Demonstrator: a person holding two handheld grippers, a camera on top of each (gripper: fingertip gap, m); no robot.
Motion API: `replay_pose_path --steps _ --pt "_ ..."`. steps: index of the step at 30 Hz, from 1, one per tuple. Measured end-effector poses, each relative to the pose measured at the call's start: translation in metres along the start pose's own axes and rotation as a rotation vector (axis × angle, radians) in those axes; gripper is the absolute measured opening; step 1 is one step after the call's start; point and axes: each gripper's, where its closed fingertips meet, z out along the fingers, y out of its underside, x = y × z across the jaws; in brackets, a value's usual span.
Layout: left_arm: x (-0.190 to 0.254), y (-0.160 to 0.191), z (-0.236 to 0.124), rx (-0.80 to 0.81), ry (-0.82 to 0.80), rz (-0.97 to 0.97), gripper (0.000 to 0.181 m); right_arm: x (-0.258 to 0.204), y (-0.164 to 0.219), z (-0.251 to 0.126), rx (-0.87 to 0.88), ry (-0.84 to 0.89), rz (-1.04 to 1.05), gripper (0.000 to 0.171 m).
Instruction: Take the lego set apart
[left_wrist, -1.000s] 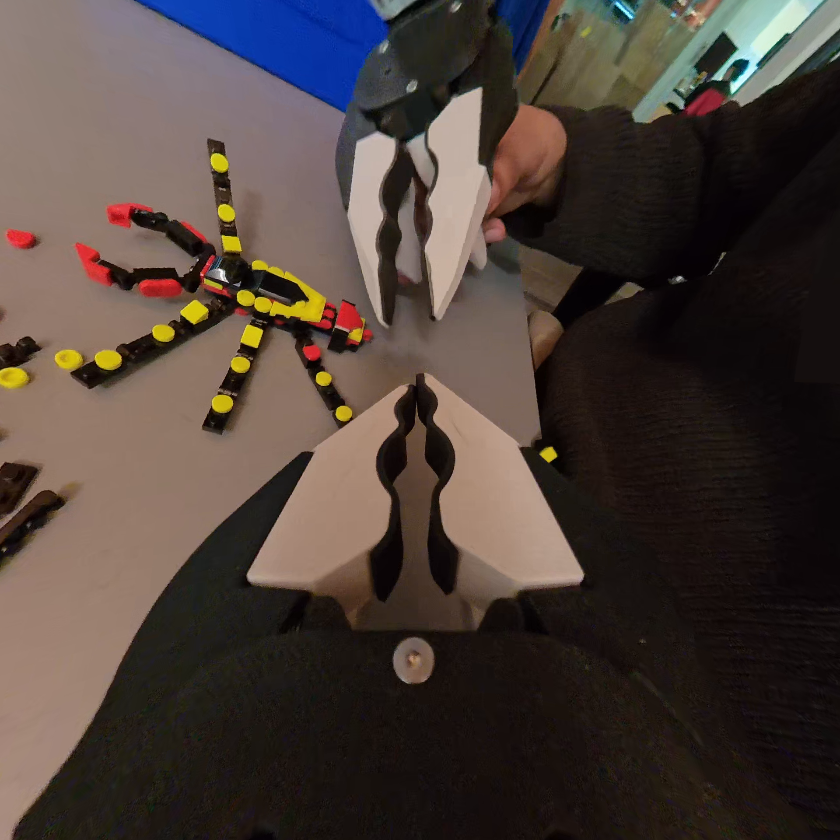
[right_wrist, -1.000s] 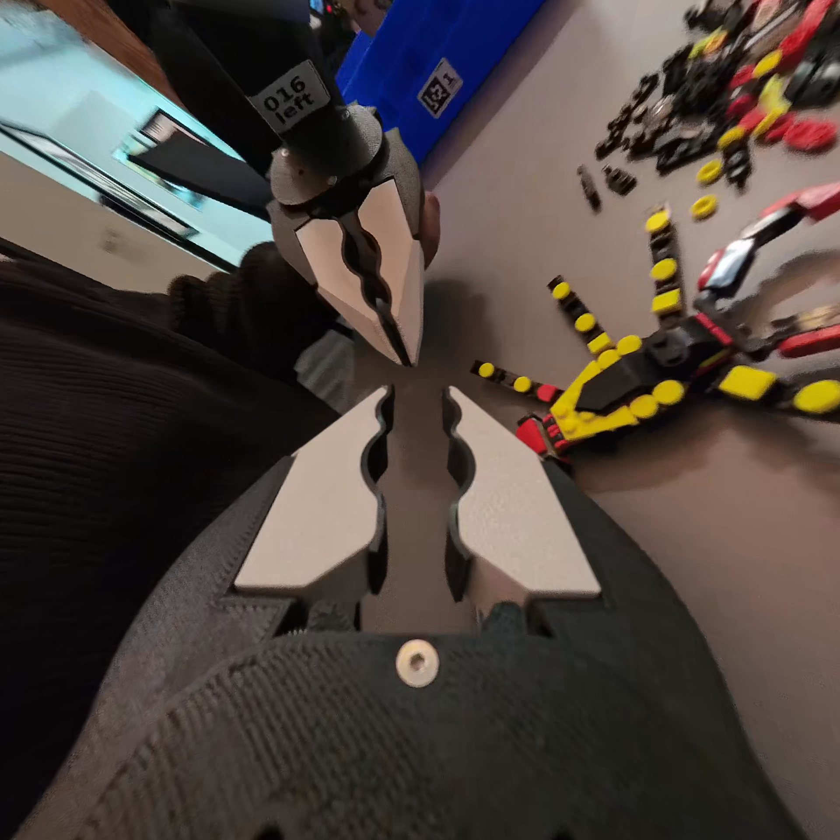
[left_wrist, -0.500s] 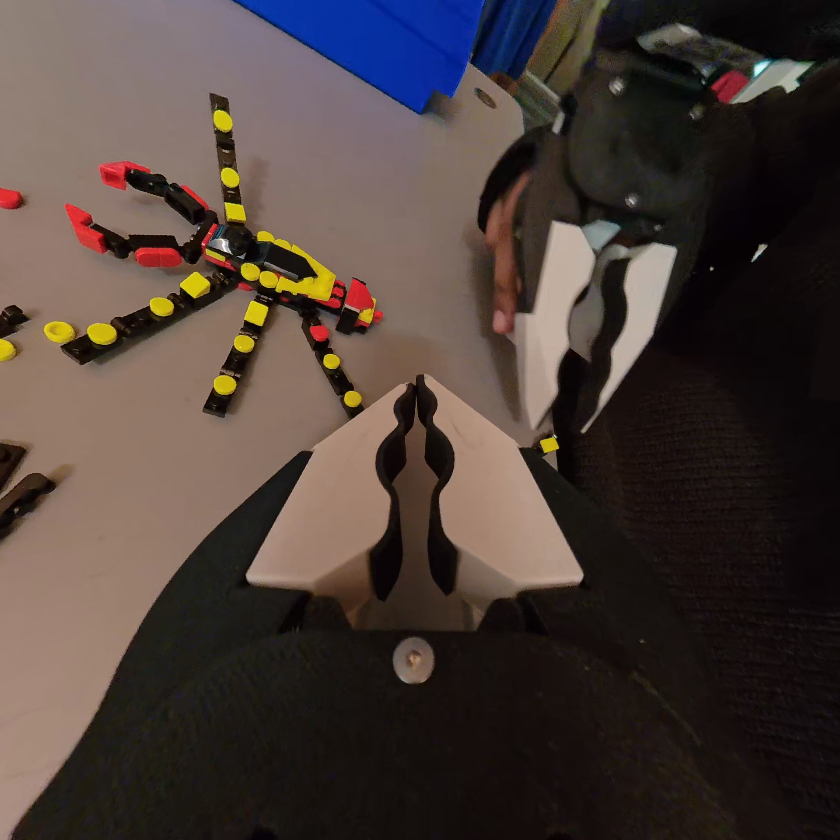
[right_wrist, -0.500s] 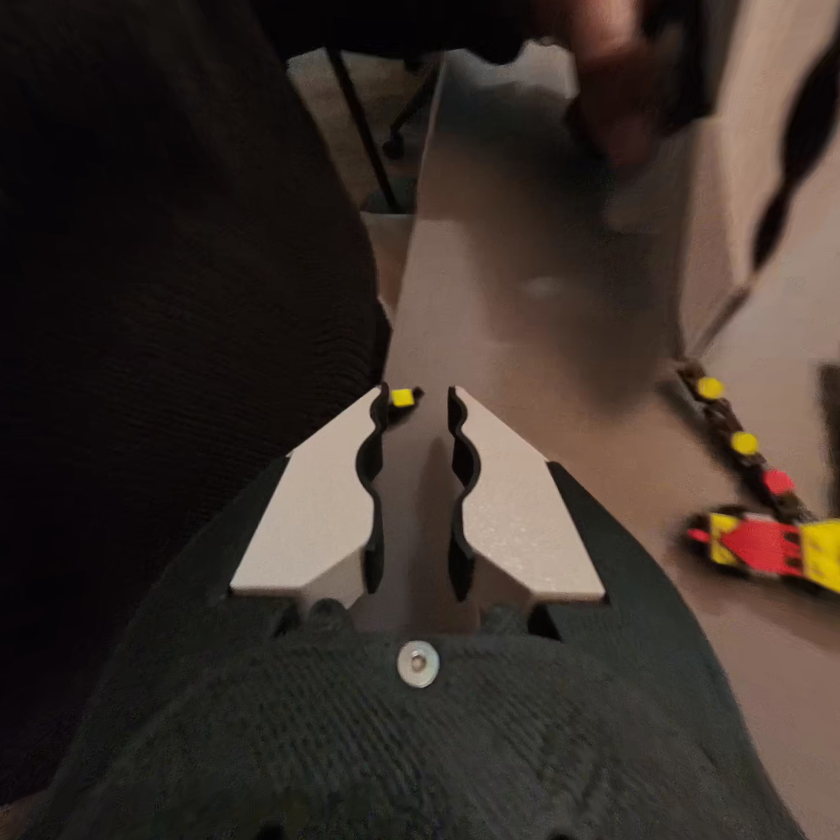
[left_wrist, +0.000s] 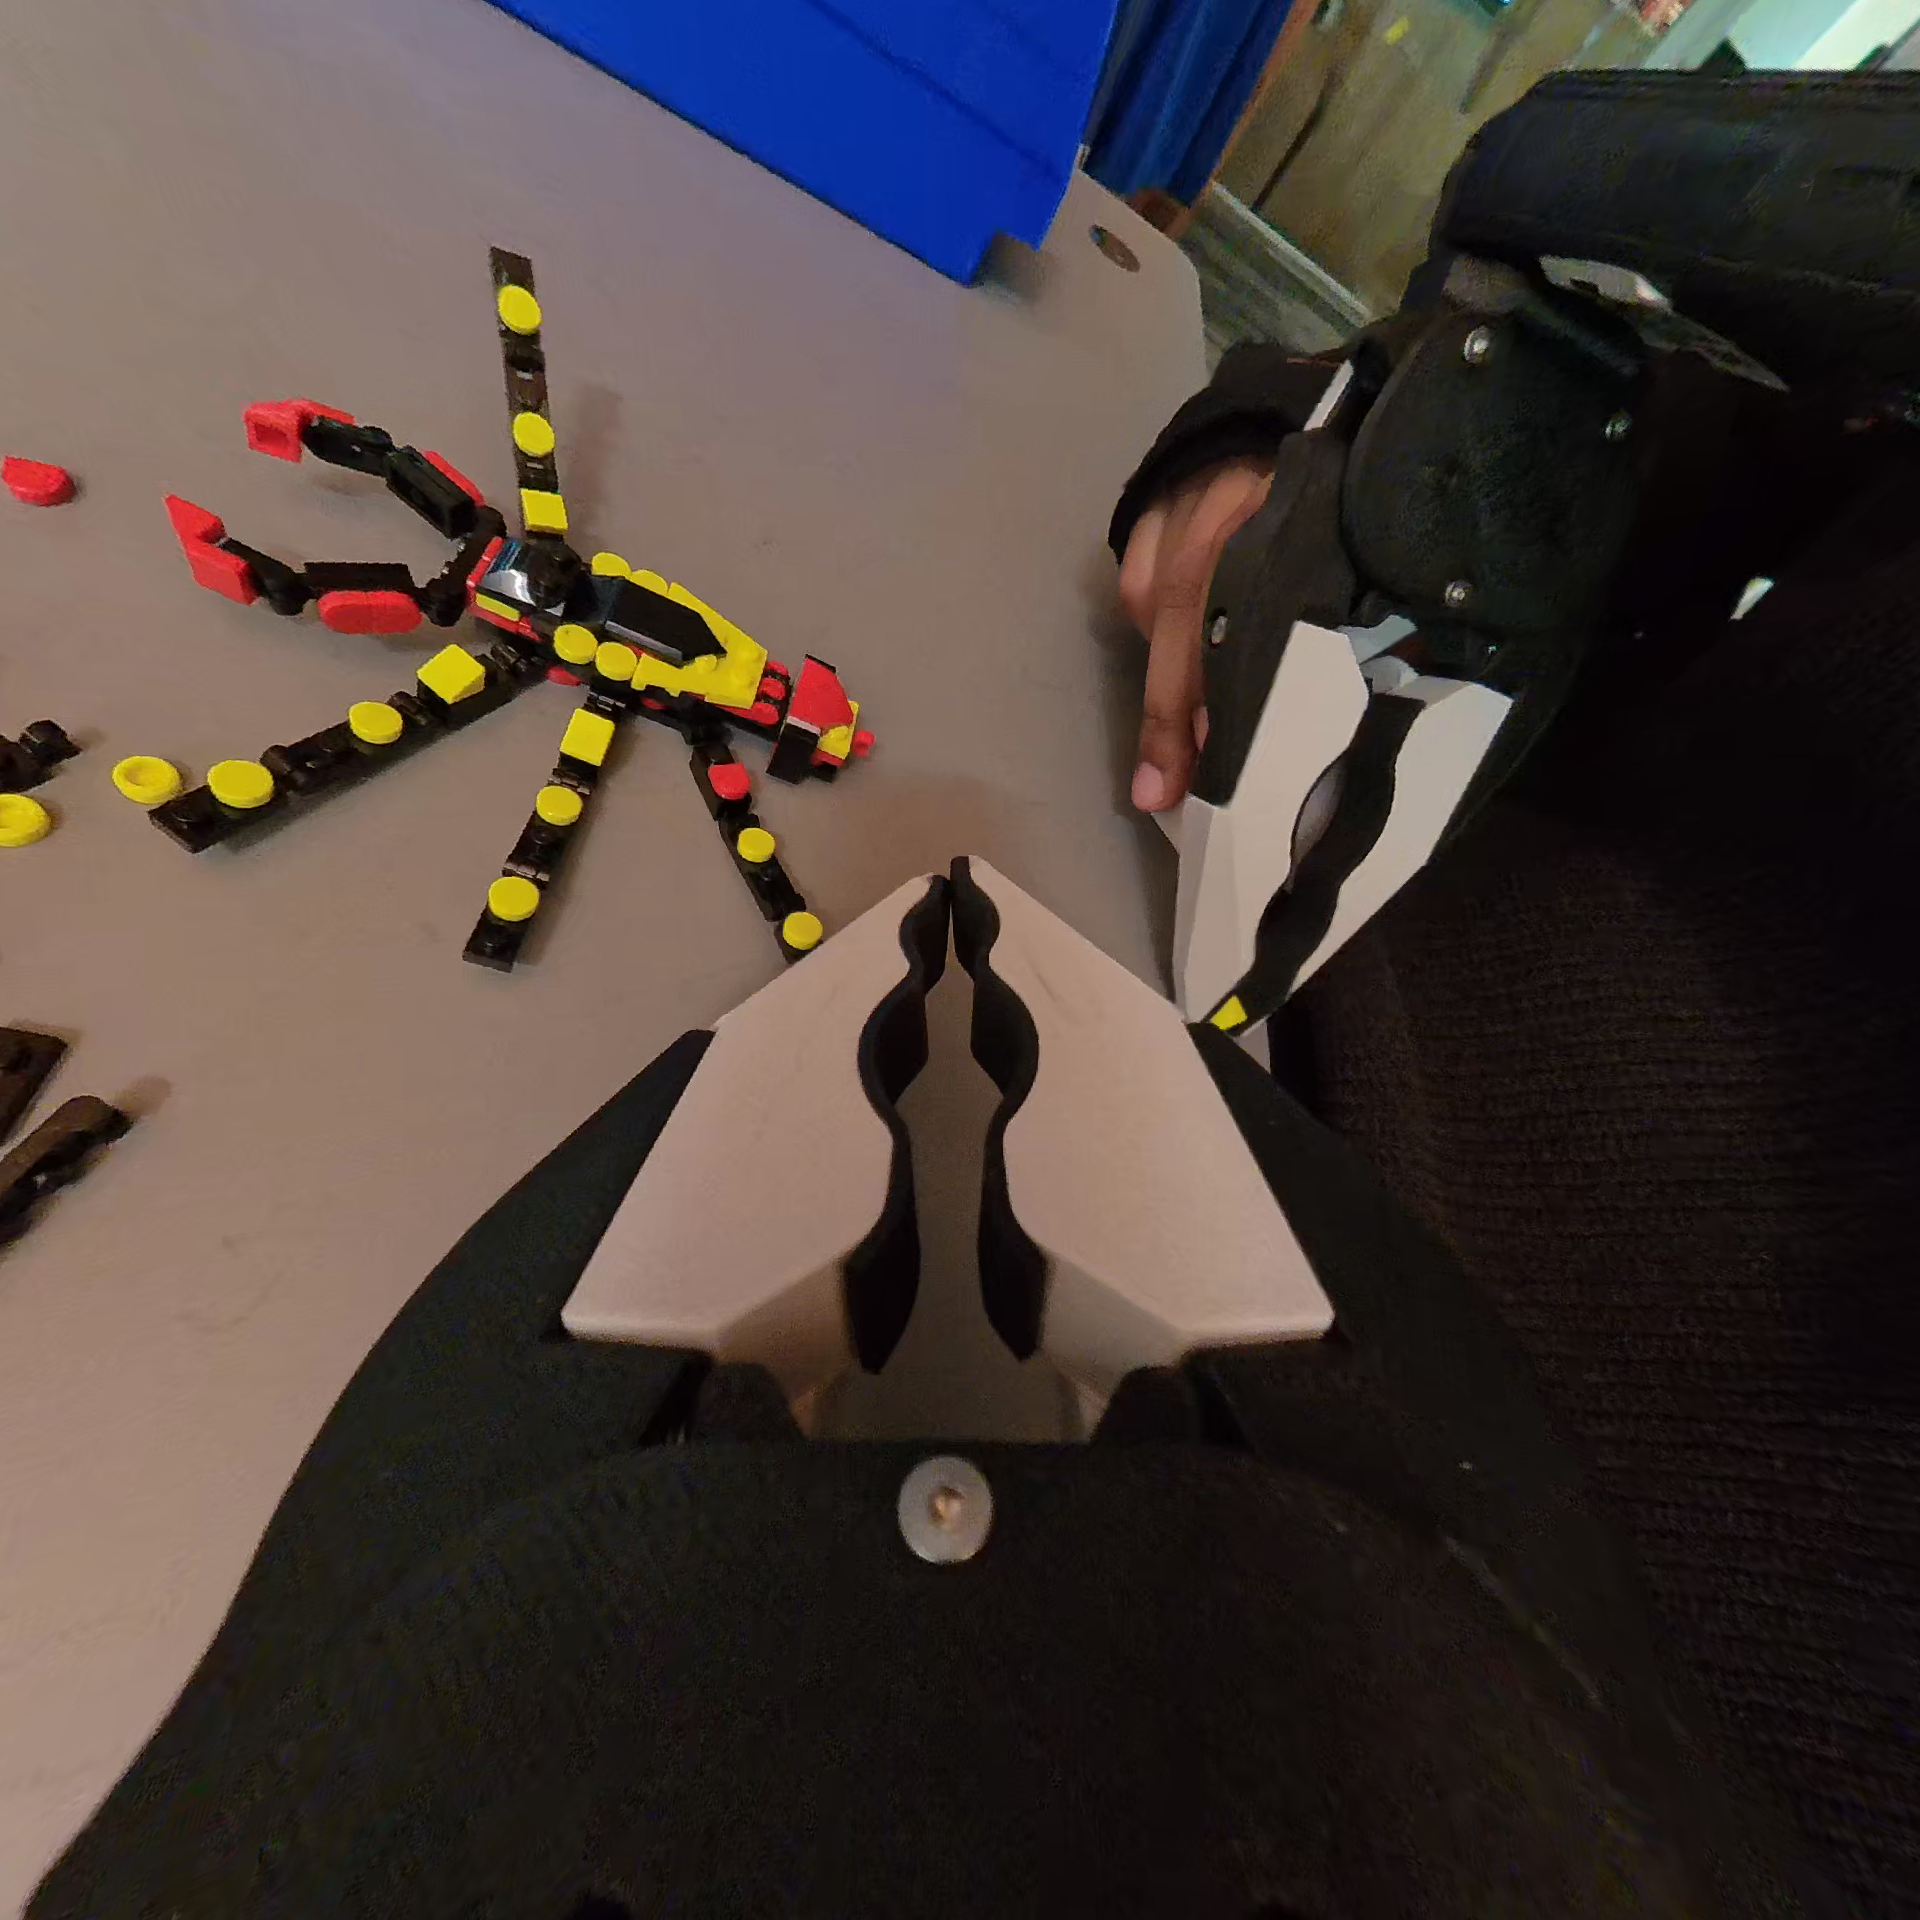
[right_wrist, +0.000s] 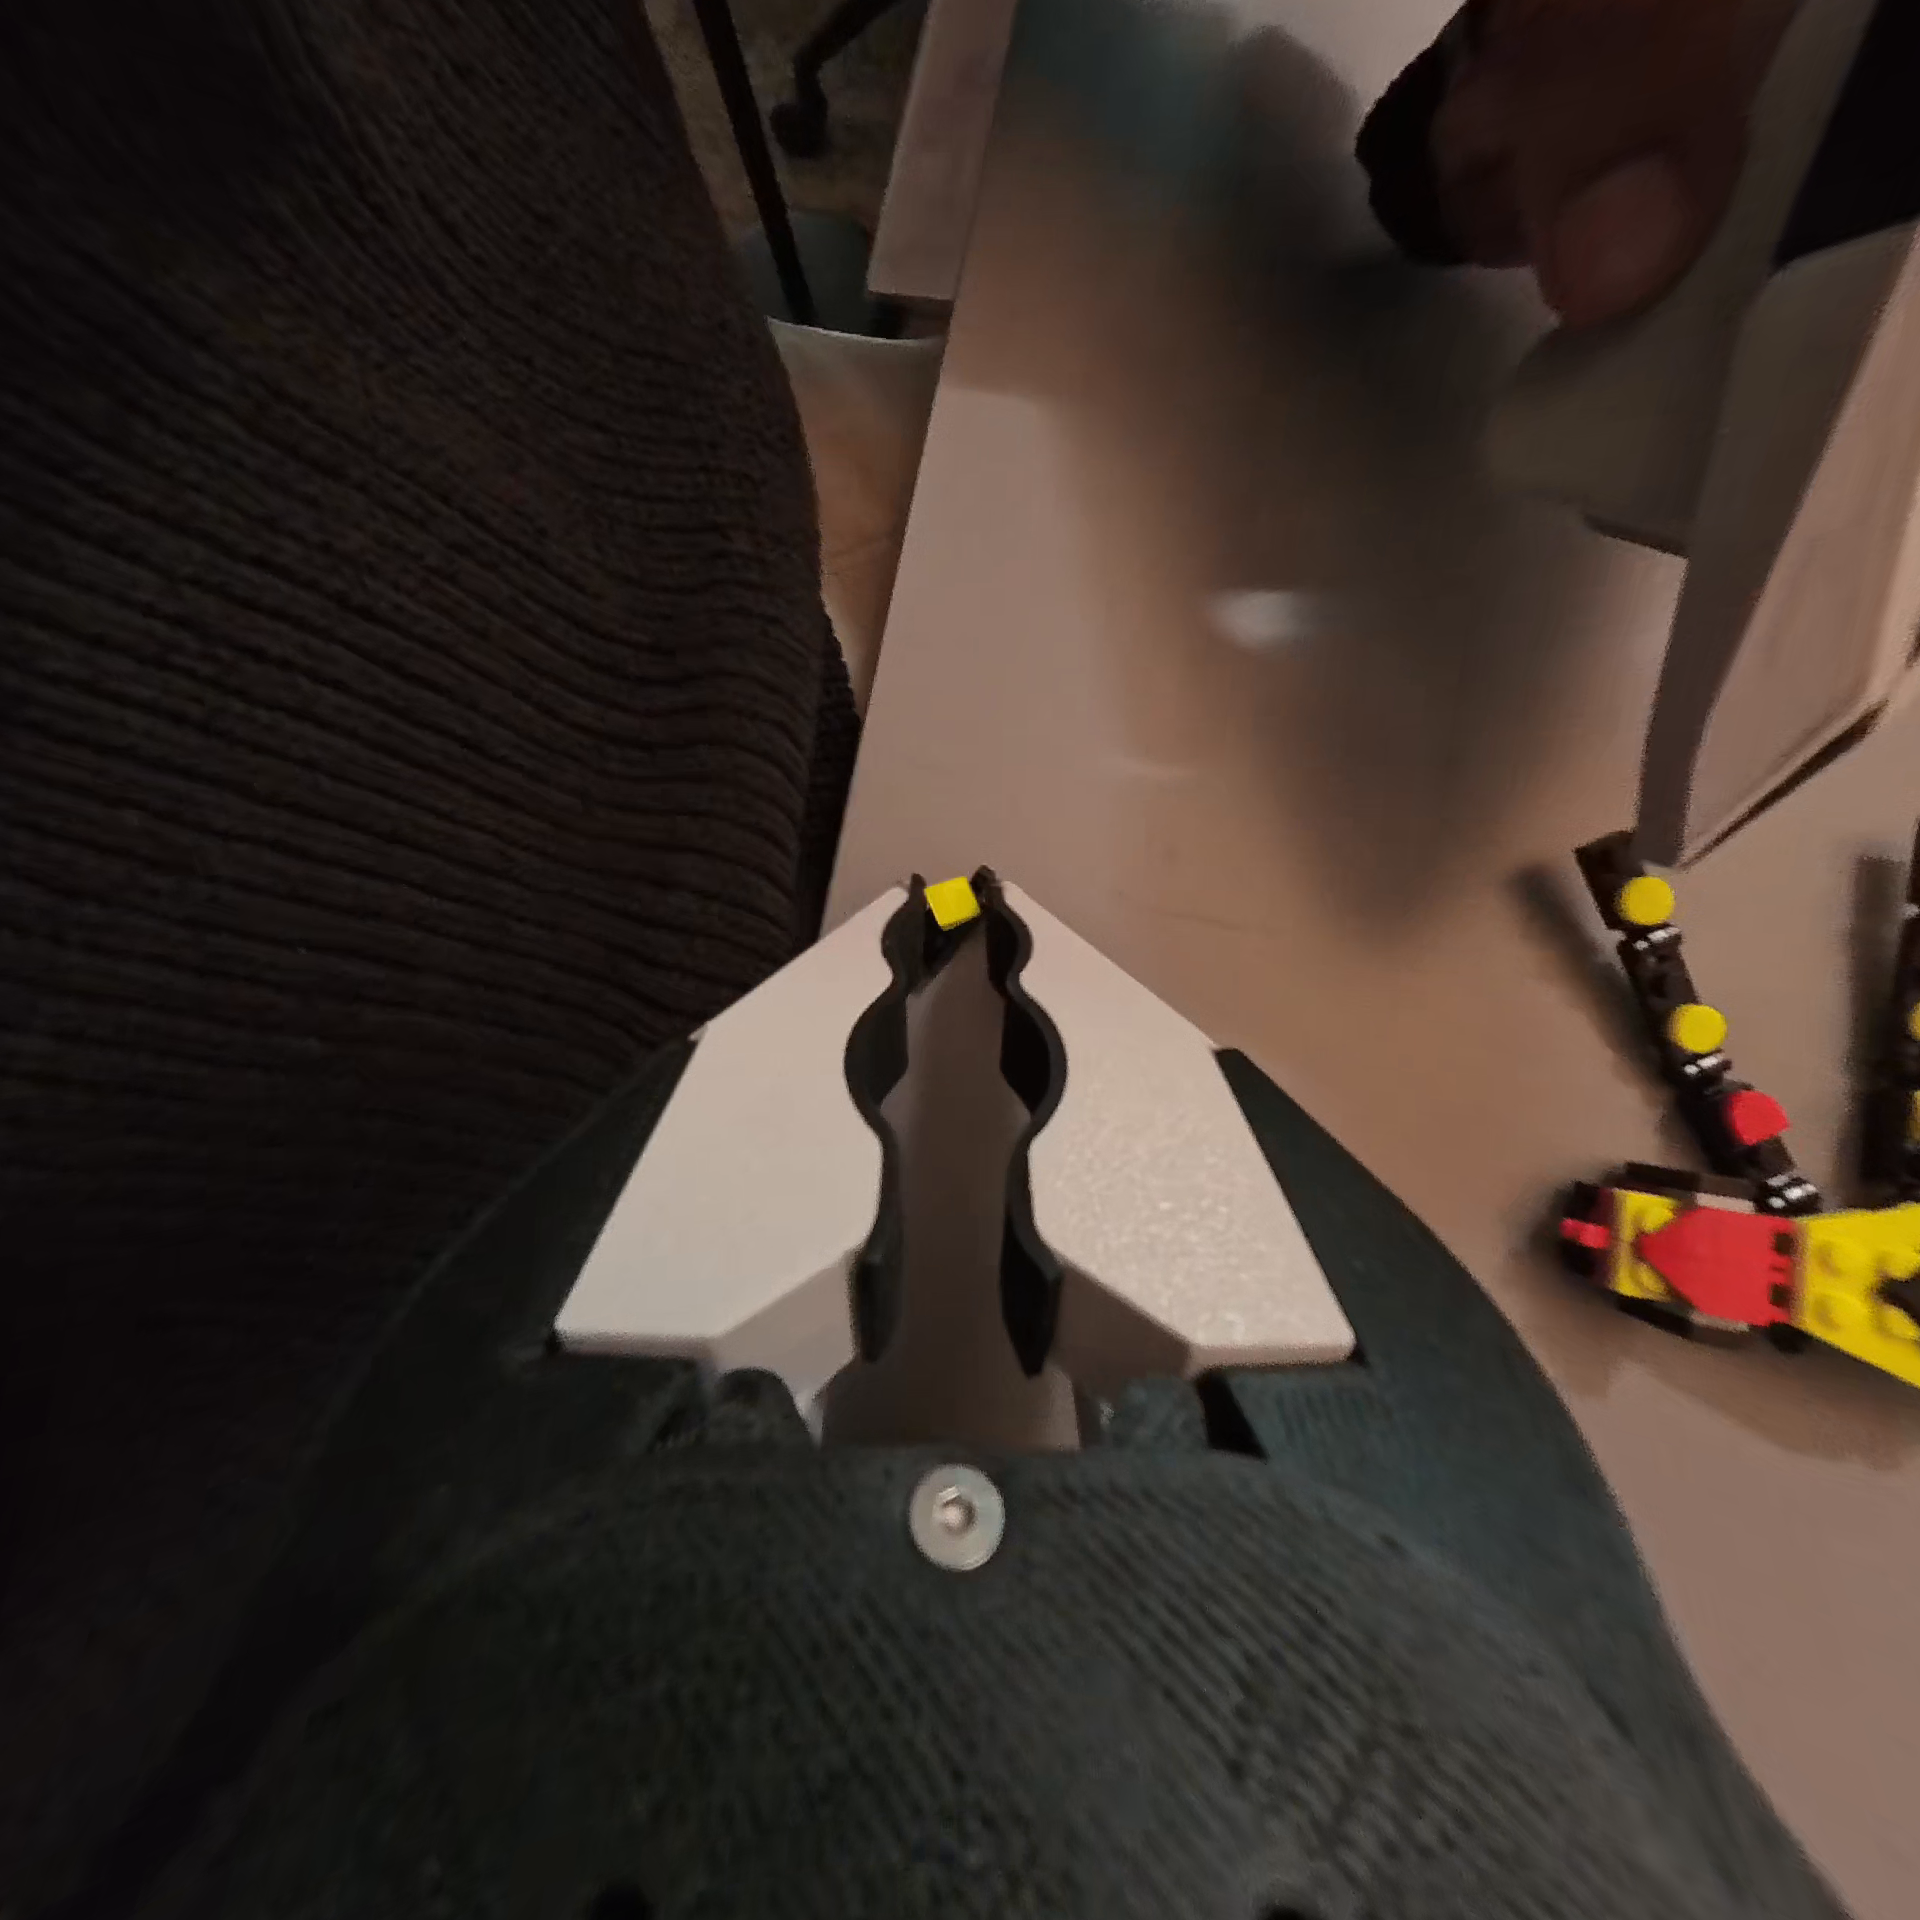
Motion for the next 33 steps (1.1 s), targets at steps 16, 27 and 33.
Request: replay_pose_path --steps 16,27,33 --pt "0.063 -0.083 -0.025 0.483 0.474 -0.286 0.049 0.064 -0.082 -0.151 0.978 0.191 0.244 0.009" --pt "0.073 -0.093 -0.027 0.566 0.614 -0.398 0.012 0.065 -0.089 -0.146 1.000 0.229 0.227 0.009" --pt "0.076 -0.093 -0.028 0.566 0.633 -0.388 0.008 0.064 -0.090 -0.146 1.012 0.222 0.217 0.009"
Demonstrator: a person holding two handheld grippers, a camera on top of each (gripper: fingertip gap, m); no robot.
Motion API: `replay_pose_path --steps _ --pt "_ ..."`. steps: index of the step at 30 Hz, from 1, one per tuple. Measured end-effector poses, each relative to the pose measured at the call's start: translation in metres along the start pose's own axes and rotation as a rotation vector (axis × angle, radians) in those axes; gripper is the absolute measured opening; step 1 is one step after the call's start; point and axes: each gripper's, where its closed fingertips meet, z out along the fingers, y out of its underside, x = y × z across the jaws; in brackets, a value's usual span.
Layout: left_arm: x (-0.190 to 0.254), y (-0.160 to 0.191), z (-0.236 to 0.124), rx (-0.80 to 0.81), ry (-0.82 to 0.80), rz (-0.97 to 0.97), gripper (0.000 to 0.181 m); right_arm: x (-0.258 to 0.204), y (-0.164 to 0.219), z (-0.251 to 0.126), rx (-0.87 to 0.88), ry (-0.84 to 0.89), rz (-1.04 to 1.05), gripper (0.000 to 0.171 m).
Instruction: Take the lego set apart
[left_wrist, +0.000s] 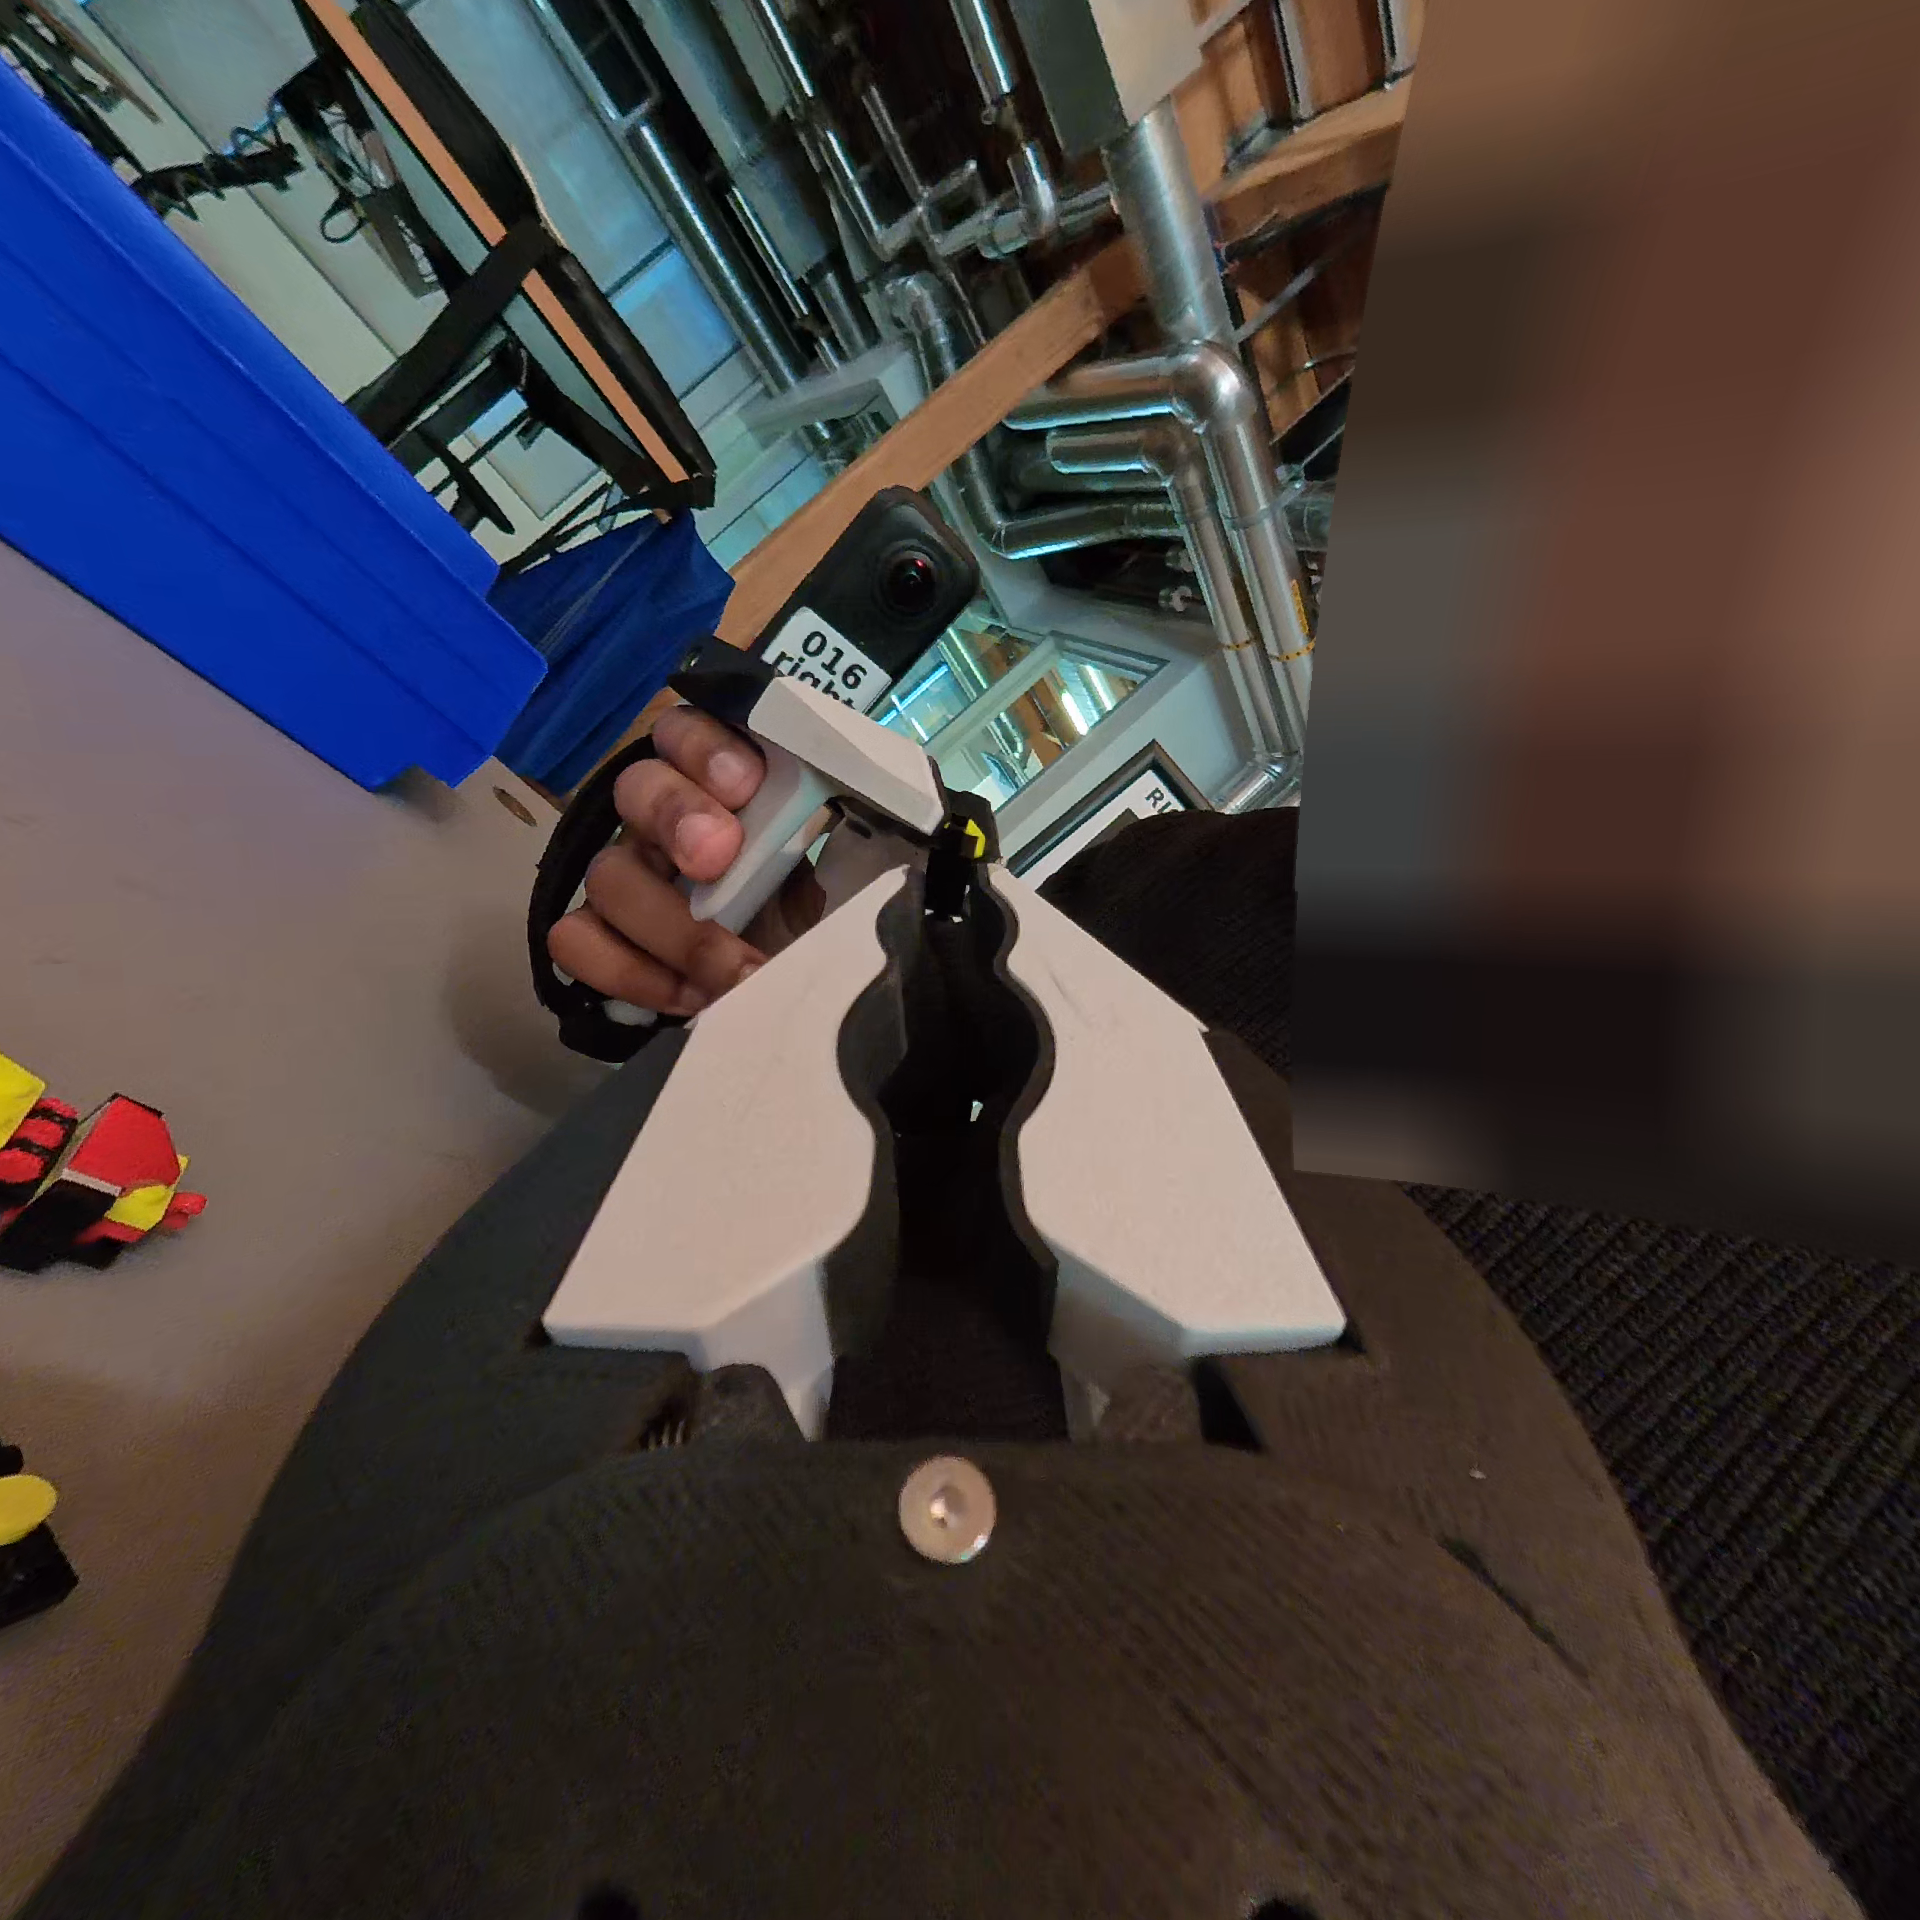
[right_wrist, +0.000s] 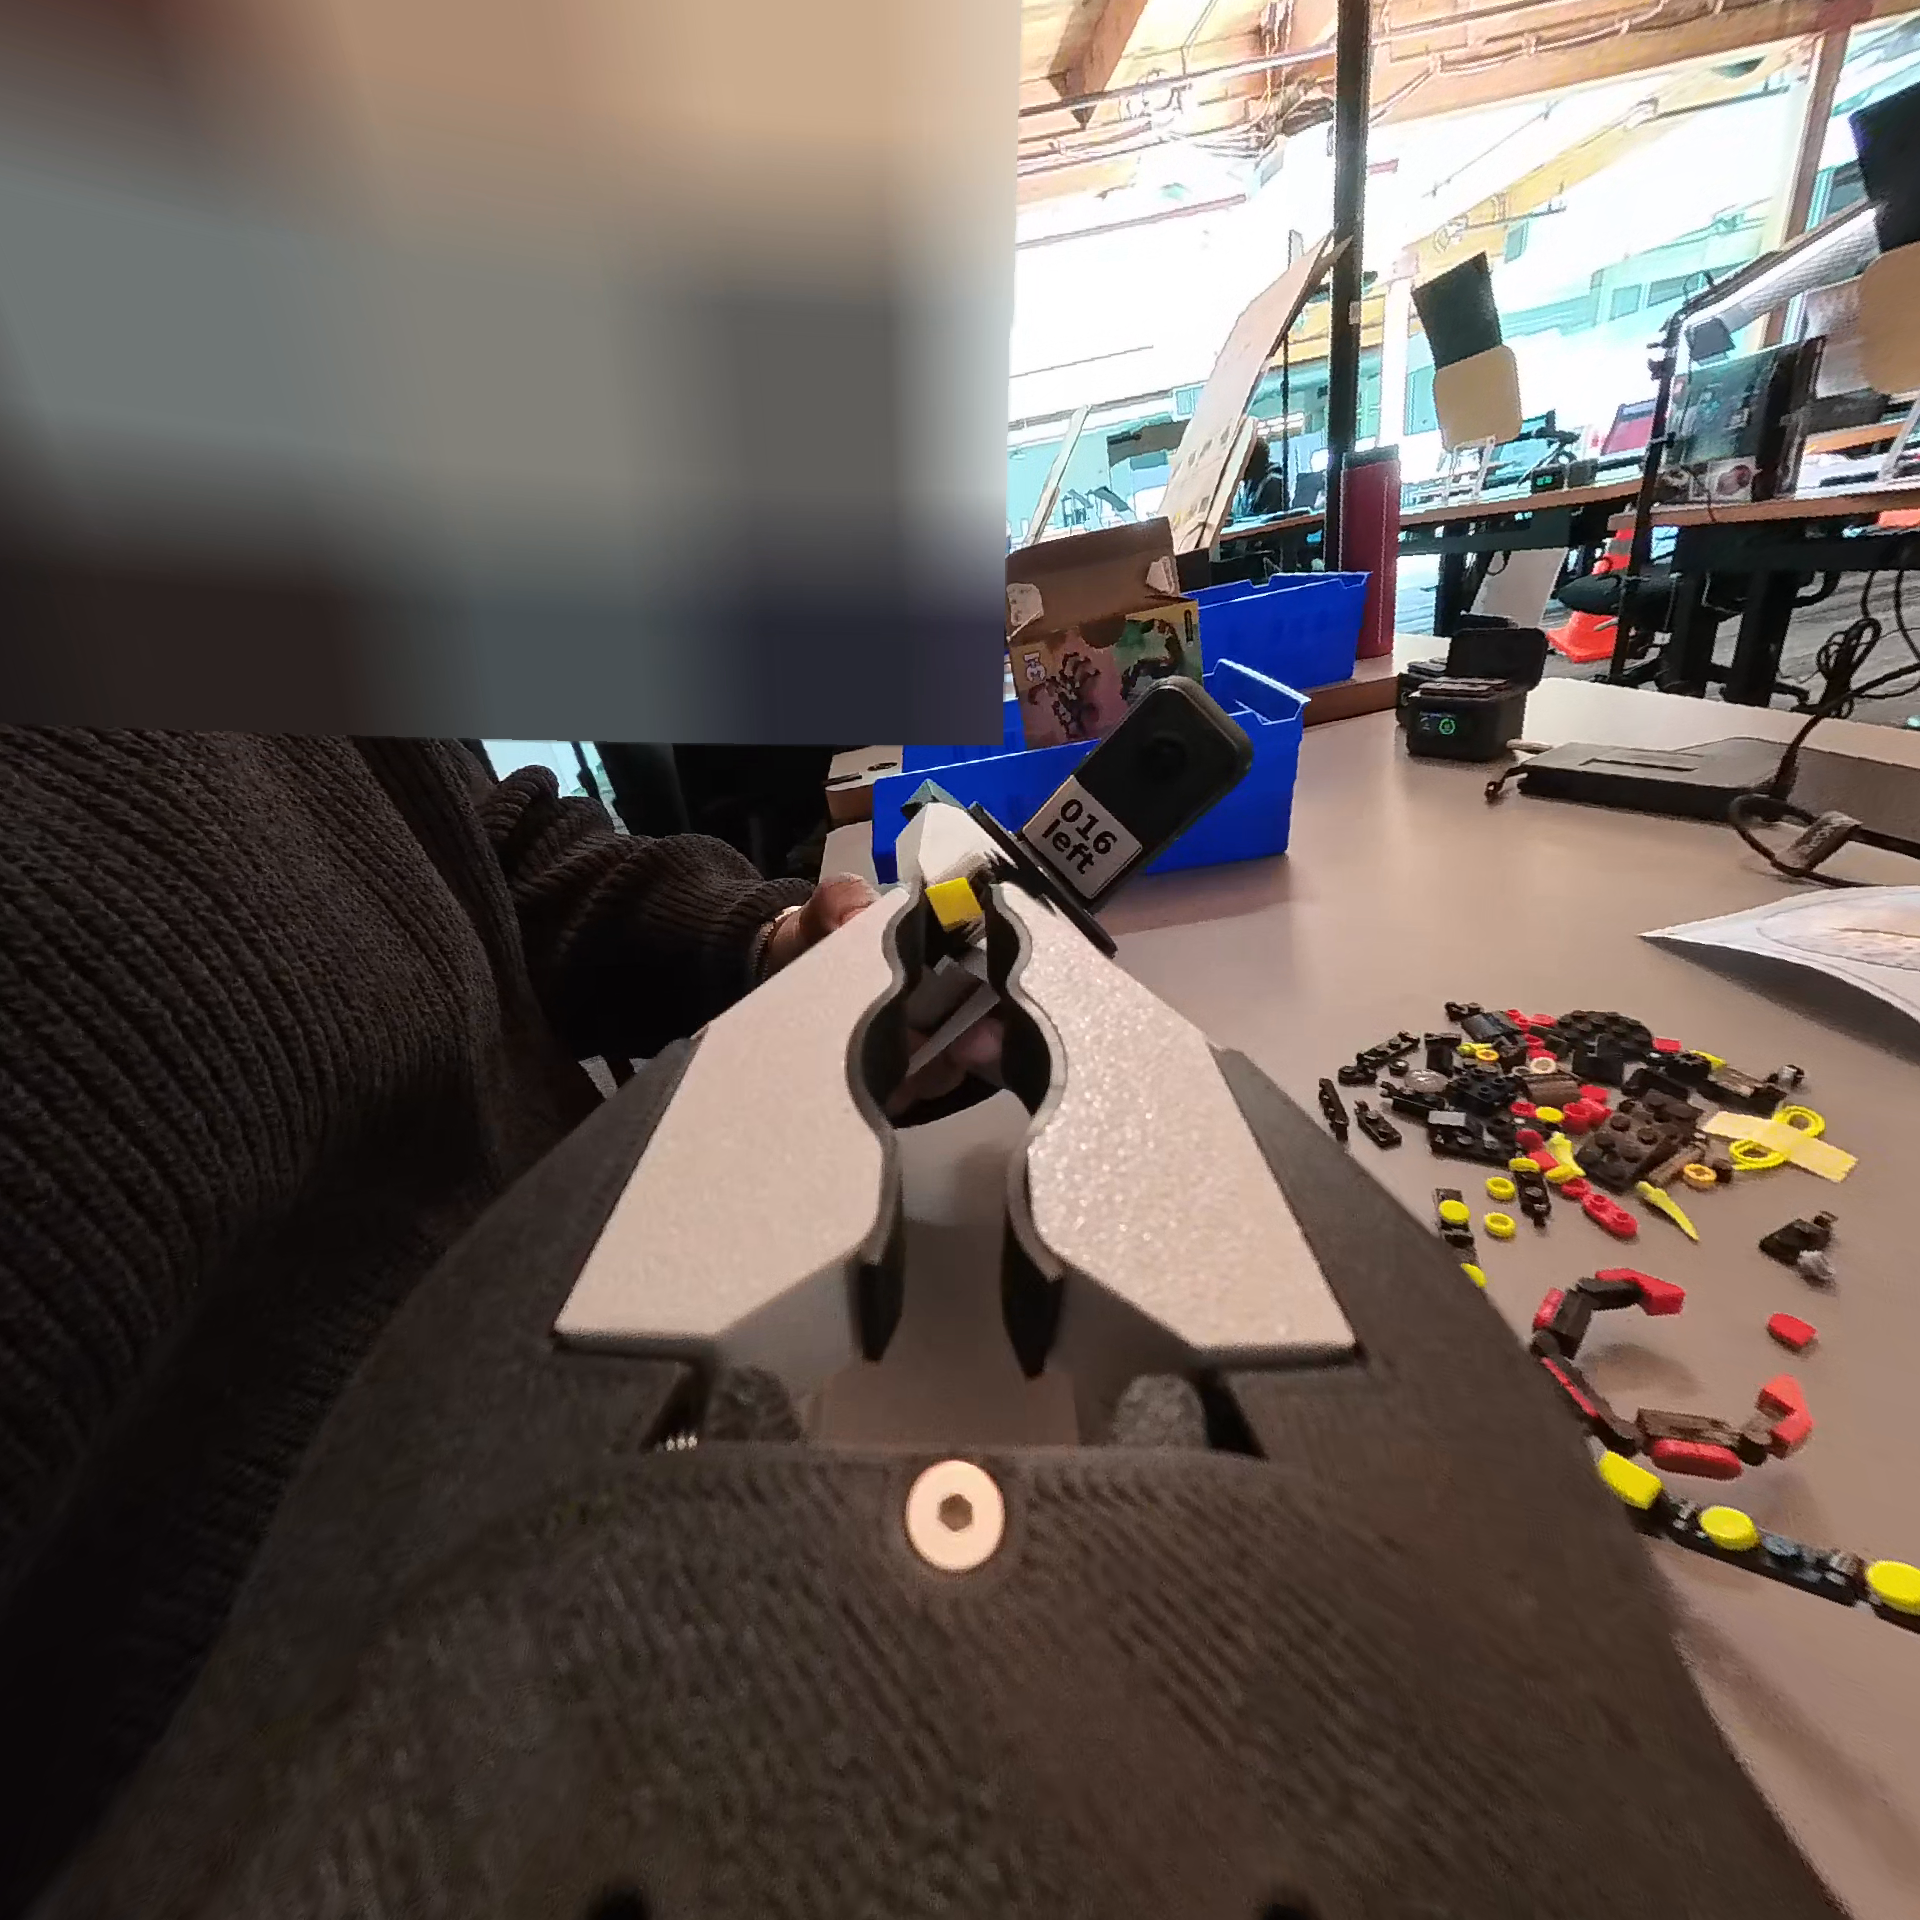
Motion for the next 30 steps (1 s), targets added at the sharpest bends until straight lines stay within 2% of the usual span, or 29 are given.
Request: replay_pose_path --steps 3,4,6,8,11,14,18,21,24,30 --pt "0.000 0.001 -0.001 -0.012 -0.009 0.034 0.007 0.001 0.001 0.000 -0.003 -0.001 0.017 0.011" --pt "-0.001 0.000 -0.002 -0.010 -0.021 0.053 0.007 0.003 0.000 -0.001 -0.002 0.010 0.022 0.018" --pt "-0.005 -0.004 -0.006 -0.003 -0.079 0.109 0.007 0.011 0.000 -0.004 -0.005 0.040 0.044 0.028" --pt "-0.011 -0.007 -0.011 -0.010 -0.150 0.172 0.006 0.017 0.003 -0.007 -0.017 0.047 0.088 0.028" --pt "-0.021 -0.009 -0.018 -0.040 -0.267 0.275 0.006 0.024 0.014 -0.007 -0.060 0.045 0.212 0.032" --pt "-0.030 -0.002 -0.021 -0.135 -0.373 0.386 0.005 0.028 0.027 -0.005 -0.095 0.028 0.369 0.036" --pt "-0.037 0.007 -0.022 -0.247 -0.460 0.509 0.000 0.031 0.038 -0.007 -0.142 0.017 0.497 0.028" --pt "-0.039 0.008 -0.022 -0.256 -0.480 0.514 0.000 0.030 0.050 -0.008 -0.212 0.015 0.525 0.023" --pt "-0.050 0.009 -0.028 -0.261 -0.523 0.470 0.000 0.042 0.055 -0.014 -0.244 0.085 0.491 0.017" --pt "-0.060 0.014 -0.032 -0.276 -0.533 0.391 0.000 0.069 0.035 -0.047 -0.210 0.215 0.370 0.022"
